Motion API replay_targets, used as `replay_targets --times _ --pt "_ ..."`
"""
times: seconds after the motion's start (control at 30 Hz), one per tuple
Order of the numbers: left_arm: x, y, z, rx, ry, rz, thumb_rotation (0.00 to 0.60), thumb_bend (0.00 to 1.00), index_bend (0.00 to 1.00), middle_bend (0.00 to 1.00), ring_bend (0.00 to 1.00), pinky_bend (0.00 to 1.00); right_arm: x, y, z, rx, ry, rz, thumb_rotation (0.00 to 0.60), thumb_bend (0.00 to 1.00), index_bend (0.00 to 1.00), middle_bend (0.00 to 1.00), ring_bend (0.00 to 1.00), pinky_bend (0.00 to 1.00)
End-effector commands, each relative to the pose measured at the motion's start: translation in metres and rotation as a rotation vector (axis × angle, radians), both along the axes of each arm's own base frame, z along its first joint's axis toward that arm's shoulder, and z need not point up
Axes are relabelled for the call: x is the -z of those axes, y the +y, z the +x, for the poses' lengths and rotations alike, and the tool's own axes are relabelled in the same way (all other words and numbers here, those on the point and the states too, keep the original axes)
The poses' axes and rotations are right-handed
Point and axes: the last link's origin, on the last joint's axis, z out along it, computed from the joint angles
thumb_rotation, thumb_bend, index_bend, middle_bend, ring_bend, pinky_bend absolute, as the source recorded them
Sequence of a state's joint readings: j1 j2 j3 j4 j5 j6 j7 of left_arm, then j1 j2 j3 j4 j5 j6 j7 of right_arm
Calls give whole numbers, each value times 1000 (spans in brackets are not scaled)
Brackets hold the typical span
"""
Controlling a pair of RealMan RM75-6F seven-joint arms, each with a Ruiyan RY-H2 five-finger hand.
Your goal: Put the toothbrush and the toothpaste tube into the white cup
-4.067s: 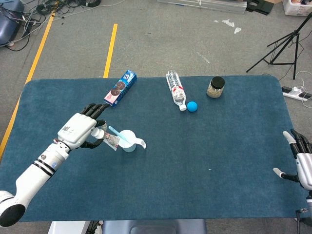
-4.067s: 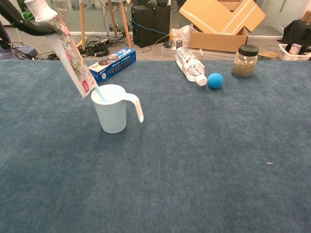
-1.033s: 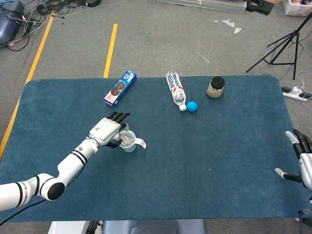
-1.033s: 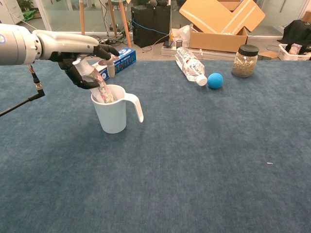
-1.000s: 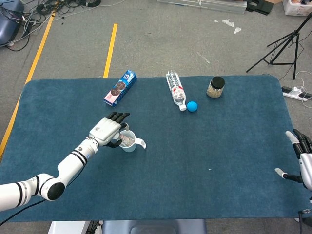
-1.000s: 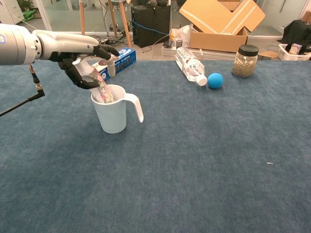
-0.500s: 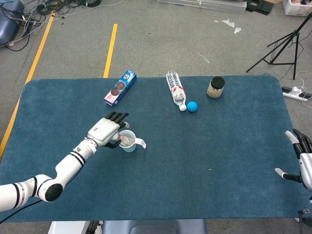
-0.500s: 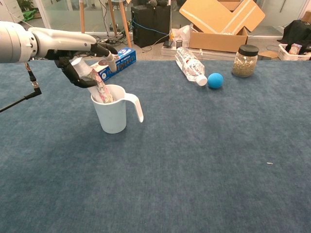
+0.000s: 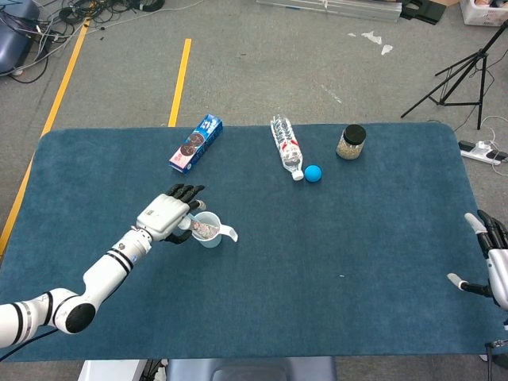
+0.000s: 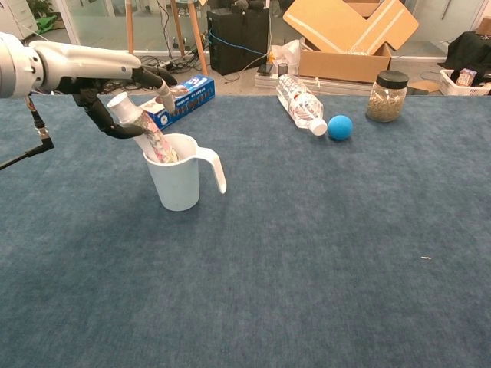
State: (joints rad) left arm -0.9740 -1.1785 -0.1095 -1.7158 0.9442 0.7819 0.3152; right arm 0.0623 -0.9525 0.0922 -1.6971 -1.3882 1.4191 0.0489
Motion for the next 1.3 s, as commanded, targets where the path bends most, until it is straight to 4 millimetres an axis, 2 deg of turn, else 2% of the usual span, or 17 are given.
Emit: replay_targets --times 0.03,0.4,0.57,0.67,0.73,0.87,1.07,1.3 --pt "-1 -1 -1 -1 1 -1 600 376 218 0 0 0 0 0 0 1 0 1 600 0 34 46 56 501" --pt "-7 -9 -3 4 -6 2 600 376 219 0 0 0 1 0 0 1 2 1 600 0 34 46 56 501" --pt "-18 -19 -2 12 -13 16 600 376 207 0 0 0 0 0 0 1 2 1 600 0 34 46 56 501" --pt "-30 -28 -3 4 -16 32 600 376 125 0 0 0 1 0 0 1 3 4 600 0 34 46 56 501" --pt "-37 -33 -4 0 -17 44 600 376 23 0 0 0 2 0 0 2 5 6 600 0 34 46 56 501" --pt "-54 -46 -8 -12 -24 80 600 376 0 0 0 0 4 -1 0 3 10 12 600 0 34 46 56 501" --pt "-80 -71 -35 -24 12 212 600 377 0 0 0 0 5 -1 0 5 14 9 600 0 34 46 56 501" --pt "-94 -102 -75 -67 54 318 600 376 0 0 0 0 8 -1 0 5 23 16 600 0 34 47 56 501"
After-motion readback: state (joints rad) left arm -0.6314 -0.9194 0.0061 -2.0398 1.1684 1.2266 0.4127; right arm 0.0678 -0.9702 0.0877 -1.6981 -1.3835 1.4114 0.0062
